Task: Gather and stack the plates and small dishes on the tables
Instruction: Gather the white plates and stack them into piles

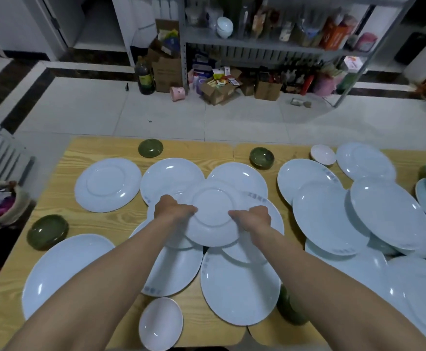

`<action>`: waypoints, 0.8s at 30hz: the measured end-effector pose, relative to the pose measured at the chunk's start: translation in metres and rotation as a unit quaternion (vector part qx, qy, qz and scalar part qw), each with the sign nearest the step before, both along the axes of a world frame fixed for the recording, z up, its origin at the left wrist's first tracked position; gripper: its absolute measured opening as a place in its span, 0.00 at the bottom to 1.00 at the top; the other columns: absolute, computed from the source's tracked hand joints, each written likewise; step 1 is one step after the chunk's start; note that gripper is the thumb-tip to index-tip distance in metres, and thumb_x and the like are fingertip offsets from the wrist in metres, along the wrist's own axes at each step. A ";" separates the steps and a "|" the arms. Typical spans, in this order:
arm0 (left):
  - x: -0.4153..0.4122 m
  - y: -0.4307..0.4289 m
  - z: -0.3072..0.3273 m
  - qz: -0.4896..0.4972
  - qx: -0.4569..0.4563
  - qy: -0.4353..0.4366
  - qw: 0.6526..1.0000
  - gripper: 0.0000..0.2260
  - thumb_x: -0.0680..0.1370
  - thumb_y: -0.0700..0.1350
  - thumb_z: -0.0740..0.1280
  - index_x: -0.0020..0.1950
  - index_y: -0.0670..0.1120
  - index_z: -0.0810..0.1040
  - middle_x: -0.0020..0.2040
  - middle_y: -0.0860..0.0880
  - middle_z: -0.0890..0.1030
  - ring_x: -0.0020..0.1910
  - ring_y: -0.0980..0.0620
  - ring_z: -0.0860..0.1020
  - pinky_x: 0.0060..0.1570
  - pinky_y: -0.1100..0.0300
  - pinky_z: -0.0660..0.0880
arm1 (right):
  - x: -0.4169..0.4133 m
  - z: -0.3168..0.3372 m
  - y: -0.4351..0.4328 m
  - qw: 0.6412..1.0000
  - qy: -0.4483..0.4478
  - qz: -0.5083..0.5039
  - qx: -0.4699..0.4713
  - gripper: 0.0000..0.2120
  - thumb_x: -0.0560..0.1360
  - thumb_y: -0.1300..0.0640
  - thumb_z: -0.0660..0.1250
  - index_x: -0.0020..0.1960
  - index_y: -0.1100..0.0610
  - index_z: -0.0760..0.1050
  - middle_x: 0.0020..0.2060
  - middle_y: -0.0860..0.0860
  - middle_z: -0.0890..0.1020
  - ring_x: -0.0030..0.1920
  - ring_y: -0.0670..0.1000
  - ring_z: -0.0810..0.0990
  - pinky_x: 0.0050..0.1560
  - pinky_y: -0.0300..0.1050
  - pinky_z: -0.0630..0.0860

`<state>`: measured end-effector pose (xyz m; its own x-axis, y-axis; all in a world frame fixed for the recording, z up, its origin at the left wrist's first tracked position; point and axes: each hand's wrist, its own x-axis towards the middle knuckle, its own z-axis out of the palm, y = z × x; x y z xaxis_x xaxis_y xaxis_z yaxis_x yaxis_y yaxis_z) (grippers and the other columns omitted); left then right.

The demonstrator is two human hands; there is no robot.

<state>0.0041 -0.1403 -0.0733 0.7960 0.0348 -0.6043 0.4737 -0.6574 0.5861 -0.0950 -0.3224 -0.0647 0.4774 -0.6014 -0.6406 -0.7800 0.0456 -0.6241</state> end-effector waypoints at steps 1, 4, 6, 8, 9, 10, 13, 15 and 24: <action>0.002 0.000 0.004 0.010 -0.011 0.001 1.000 0.28 0.60 0.54 0.80 0.50 0.41 0.73 0.51 0.43 0.80 0.49 0.43 0.80 0.36 0.57 0.72 | 0.002 0.005 0.000 1.000 -0.001 -0.006 0.003 0.28 0.66 0.50 0.80 0.57 0.58 0.70 0.53 0.52 0.77 0.54 0.56 0.77 0.56 0.51 0.78; 0.005 -0.003 0.027 0.021 -0.054 -0.019 0.998 0.24 0.64 0.50 0.81 0.52 0.42 0.76 0.51 0.48 0.78 0.52 0.45 0.77 0.47 0.56 0.73 | 0.007 0.028 0.000 0.999 -0.032 -0.033 0.009 0.36 0.63 0.50 0.80 0.65 0.59 0.70 0.58 0.52 0.77 0.58 0.56 0.78 0.60 0.53 0.78; 0.008 -0.007 0.048 0.025 -0.077 -0.053 0.995 0.20 0.64 0.48 0.81 0.47 0.45 0.75 0.45 0.50 0.76 0.50 0.46 0.75 0.50 0.56 0.74 | 0.010 0.045 -0.001 0.996 -0.075 -0.049 0.006 0.36 0.60 0.51 0.80 0.65 0.58 0.73 0.59 0.53 0.80 0.57 0.56 0.80 0.58 0.54 0.79; 0.011 -0.011 0.067 0.040 -0.104 -0.083 0.990 0.26 0.61 0.48 0.82 0.54 0.47 0.76 0.50 0.49 0.79 0.52 0.46 0.77 0.52 0.54 0.76 | 0.013 0.063 -0.002 0.989 -0.130 -0.076 0.007 0.29 0.61 0.52 0.78 0.60 0.56 0.78 0.54 0.52 0.83 0.52 0.54 0.82 0.55 0.52 0.81; 0.012 -0.014 0.077 0.044 -0.122 -0.108 0.986 0.26 0.61 0.47 0.82 0.55 0.48 0.76 0.50 0.50 0.80 0.51 0.46 0.78 0.50 0.55 0.75 | 0.014 0.074 -0.002 0.982 -0.160 -0.096 0.005 0.23 0.63 0.52 0.78 0.57 0.56 0.79 0.51 0.51 0.83 0.49 0.53 0.82 0.52 0.50 0.81; 0.013 -0.017 0.085 0.049 -0.150 -0.129 0.979 0.24 0.62 0.47 0.82 0.53 0.48 0.77 0.49 0.50 0.81 0.49 0.48 0.78 0.48 0.55 0.75 | 0.016 0.083 -0.002 0.974 -0.190 -0.121 0.006 0.19 0.66 0.50 0.77 0.54 0.56 0.80 0.48 0.50 0.83 0.46 0.51 0.81 0.48 0.47 0.80; 0.013 -0.030 0.104 0.075 -0.259 -0.164 0.949 0.13 0.68 0.54 0.77 0.45 0.49 0.80 0.44 0.52 0.82 0.45 0.50 0.78 0.52 0.50 0.78 | 0.018 0.109 -0.003 0.934 -0.286 -0.211 0.048 0.14 0.72 0.45 0.74 0.46 0.55 0.81 0.39 0.47 0.79 0.40 0.47 0.76 0.41 0.43 0.73; 0.010 -0.038 0.117 0.109 -0.309 -0.147 0.933 0.13 0.73 0.60 0.71 0.43 0.51 0.79 0.41 0.54 0.79 0.46 0.48 0.78 0.55 0.47 0.78 | 0.016 0.119 -0.005 0.905 -0.327 -0.262 0.077 0.17 0.73 0.43 0.73 0.35 0.54 0.77 0.36 0.48 0.78 0.38 0.49 0.75 0.42 0.43 0.73; -0.014 -0.049 0.127 0.128 -0.441 -0.043 0.887 0.04 0.81 0.42 0.64 0.50 0.43 0.78 0.44 0.51 0.79 0.41 0.43 0.83 0.49 0.51 0.81 | -0.011 0.111 -0.032 0.871 -0.362 -0.287 0.168 0.09 0.75 0.67 0.68 0.38 0.61 0.71 0.36 0.54 0.75 0.38 0.49 0.77 0.49 0.40 0.79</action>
<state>-0.0102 -0.1891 0.0536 0.8745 -0.2349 -0.4243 0.4703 0.1976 0.8601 -0.1057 -0.3544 0.0461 0.5126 -0.7100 -0.4828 0.0233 0.5736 -0.8188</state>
